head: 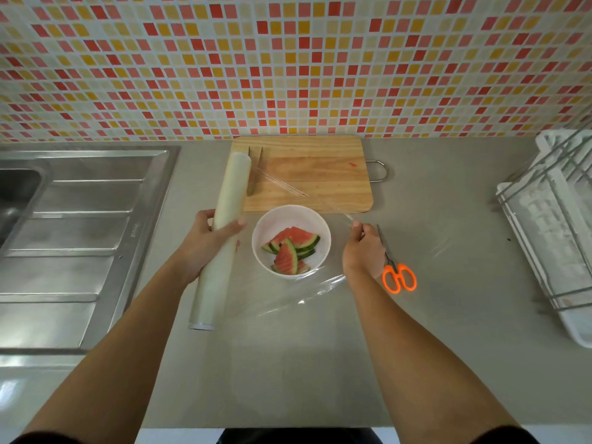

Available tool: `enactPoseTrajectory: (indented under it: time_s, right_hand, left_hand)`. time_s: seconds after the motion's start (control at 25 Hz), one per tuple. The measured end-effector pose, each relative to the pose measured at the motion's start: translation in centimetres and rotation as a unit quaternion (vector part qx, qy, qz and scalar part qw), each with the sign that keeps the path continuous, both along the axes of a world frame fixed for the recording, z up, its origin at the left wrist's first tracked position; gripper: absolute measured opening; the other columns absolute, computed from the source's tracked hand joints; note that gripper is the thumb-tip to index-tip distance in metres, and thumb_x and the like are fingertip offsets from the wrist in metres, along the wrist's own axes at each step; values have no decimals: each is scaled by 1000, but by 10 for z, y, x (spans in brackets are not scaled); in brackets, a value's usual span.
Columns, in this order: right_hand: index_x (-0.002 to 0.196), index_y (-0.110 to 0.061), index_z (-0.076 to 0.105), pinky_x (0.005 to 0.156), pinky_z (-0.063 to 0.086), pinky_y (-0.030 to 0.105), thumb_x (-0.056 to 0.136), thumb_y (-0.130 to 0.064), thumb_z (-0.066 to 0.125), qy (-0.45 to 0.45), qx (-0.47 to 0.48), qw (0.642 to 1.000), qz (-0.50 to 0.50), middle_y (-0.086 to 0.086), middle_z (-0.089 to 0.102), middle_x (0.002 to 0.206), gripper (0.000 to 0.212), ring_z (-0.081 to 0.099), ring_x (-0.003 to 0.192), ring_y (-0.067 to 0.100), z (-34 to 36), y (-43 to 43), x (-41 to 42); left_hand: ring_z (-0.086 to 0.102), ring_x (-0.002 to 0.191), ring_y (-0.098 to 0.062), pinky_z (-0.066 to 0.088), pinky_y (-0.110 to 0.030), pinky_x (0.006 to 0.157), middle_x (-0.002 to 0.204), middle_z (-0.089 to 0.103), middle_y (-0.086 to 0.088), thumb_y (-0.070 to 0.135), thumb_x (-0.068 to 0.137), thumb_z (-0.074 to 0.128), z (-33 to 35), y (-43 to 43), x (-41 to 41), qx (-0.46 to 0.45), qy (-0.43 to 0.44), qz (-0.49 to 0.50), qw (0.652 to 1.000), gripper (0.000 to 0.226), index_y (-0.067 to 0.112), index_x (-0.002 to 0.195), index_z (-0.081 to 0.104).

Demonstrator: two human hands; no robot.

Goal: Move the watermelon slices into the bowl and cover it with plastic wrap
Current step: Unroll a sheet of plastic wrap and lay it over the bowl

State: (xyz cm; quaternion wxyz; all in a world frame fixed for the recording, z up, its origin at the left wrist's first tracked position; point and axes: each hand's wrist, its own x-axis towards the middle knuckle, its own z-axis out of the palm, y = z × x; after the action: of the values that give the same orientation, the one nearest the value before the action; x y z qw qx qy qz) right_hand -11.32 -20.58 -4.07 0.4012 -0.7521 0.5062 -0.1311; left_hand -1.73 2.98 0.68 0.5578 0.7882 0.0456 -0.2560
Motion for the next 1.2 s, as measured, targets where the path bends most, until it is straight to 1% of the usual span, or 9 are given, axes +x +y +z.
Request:
enactPoseTrajectory:
  time_s: [0.12,0.32,0.44,0.52,0.6,0.72,0.84,1.04,1.2]
  right_hand:
    - [109,-13,60,68,31,31,99,-36,33,7,-3,1000,1,14,67,107,37,58,103,35,-1,-1,1]
    - [110,-13,60,69,30,30,99,-35,33,21,-6,1000,6,14,66,109,37,58,104,35,-3,-2,1]
    - [109,-13,61,69,32,30,99,-35,33,31,-6,999,12,15,66,109,36,58,103,35,-5,-2,3]
    - [108,-13,61,69,33,31,99,-36,33,39,-9,999,19,15,66,108,37,58,102,35,-6,0,4]
    - [108,-13,60,68,33,31,99,-36,33,48,-14,998,24,15,65,110,37,58,103,35,-8,1,5]
    - [108,-12,60,68,34,32,99,-35,32,55,-22,998,27,16,64,110,37,57,103,35,-9,2,8]
    - [108,-12,60,68,35,32,99,-35,33,60,-33,997,25,17,64,110,37,57,103,36,-11,2,9]
    - [107,-10,59,68,34,32,99,-35,32,64,-35,997,17,17,64,110,37,58,102,36,-11,3,11]
    - [107,-10,60,69,33,31,99,-35,33,54,-31,998,25,17,64,110,38,57,103,36,-14,0,10]
  left_hand:
    - [68,89,-31,57,-48,79,104,65,-14,42,53,83,-7,4,3,25,2,24,999,62,25,101,47]
    - [57,75,-25,48,-32,64,83,61,-7,36,79,64,-15,12,3,24,-42,7,999,32,13,101,63]
    - [61,86,-25,51,-36,73,101,64,-10,39,76,49,-16,18,6,11,-27,14,999,44,22,116,55]
    - [60,86,-24,52,-37,73,113,61,-19,40,76,44,-19,19,6,-1,-12,20,1000,45,28,120,46]
    - [61,84,-20,52,-37,74,111,61,-13,46,81,53,-22,19,5,41,-29,11,999,49,28,123,39]
    - [62,87,-19,52,-38,78,97,58,4,47,72,74,-25,19,7,104,-63,30,992,65,25,123,38]
    - [62,84,-21,52,-36,74,95,59,0,42,79,70,-26,21,12,129,-71,31,989,52,20,120,46]
    - [61,99,-26,49,-42,91,116,64,-6,32,92,51,-31,28,14,62,-44,44,996,30,24,121,54]
    - [55,94,-24,39,-32,78,109,57,-5,37,96,44,-33,27,12,128,-98,19,987,42,20,135,39]
